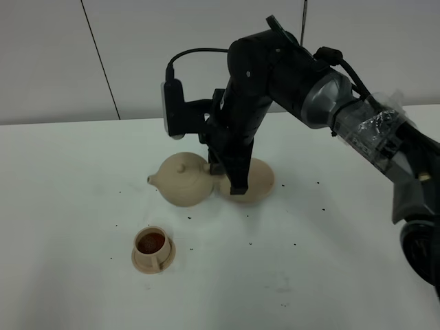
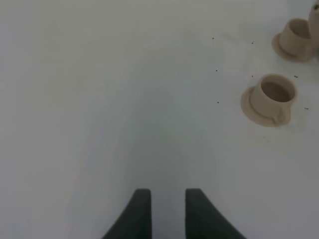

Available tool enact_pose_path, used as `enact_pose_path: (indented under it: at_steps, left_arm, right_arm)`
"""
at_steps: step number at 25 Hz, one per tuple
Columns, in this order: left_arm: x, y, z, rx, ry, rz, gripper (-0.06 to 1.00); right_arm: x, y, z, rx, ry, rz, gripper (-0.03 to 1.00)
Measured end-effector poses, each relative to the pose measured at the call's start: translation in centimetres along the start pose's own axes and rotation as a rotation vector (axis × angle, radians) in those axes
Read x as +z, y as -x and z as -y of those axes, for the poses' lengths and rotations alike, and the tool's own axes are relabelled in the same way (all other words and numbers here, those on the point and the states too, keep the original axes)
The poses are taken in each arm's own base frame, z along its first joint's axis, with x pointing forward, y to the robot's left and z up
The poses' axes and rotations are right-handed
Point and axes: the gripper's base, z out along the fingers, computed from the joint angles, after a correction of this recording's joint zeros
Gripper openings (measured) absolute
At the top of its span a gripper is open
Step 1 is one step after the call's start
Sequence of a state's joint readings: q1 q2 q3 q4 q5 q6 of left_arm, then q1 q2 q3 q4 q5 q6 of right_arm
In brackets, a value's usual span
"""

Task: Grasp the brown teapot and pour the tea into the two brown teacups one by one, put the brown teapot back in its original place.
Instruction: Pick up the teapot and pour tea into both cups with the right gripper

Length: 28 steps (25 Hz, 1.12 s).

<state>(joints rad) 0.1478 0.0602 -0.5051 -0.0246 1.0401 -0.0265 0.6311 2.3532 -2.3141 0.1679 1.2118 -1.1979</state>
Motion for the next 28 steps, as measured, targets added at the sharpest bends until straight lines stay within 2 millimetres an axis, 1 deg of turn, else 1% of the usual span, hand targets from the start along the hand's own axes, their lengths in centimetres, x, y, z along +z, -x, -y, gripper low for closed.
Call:
enact_pose_path:
  at_steps: [2, 5, 10, 13, 15, 20, 28]
  left_arm:
    - [0.0, 0.0, 0.0, 0.000, 0.000, 0.000, 0.24]
    - [0.0, 0.0, 0.0, 0.000, 0.000, 0.000, 0.24]
    - [0.0, 0.0, 0.0, 0.000, 0.000, 0.000, 0.24]
    - [0.0, 0.0, 0.0, 0.000, 0.000, 0.000, 0.24]
    - [0.0, 0.0, 0.0, 0.000, 0.000, 0.000, 0.24]
    - [0.0, 0.0, 0.0, 0.000, 0.000, 0.000, 0.24]
    - [0.0, 0.0, 0.0, 0.000, 0.000, 0.000, 0.24]
  right_arm:
    - [0.6, -0.9, 0.8, 0.024, -0.008, -0.003, 0.10]
    - [0.9, -2.3, 2.1, 0.059, -0.035, 0.000, 0.10]
    - [0.0, -4.9, 3.5, 0.107, -0.074, -0.009, 0.10]
    - [-0.4, -6.1, 4.0, 0.129, -0.084, -0.016, 0.10]
    - [-0.5, -6.5, 4.1, 0.134, -0.086, -0.019, 0.10]
    - [-0.3, -6.5, 4.1, 0.131, -0.081, -0.013, 0.10]
    - [1.6, -7.0, 3.9, 0.139, -0.044, -0.021, 0.10]
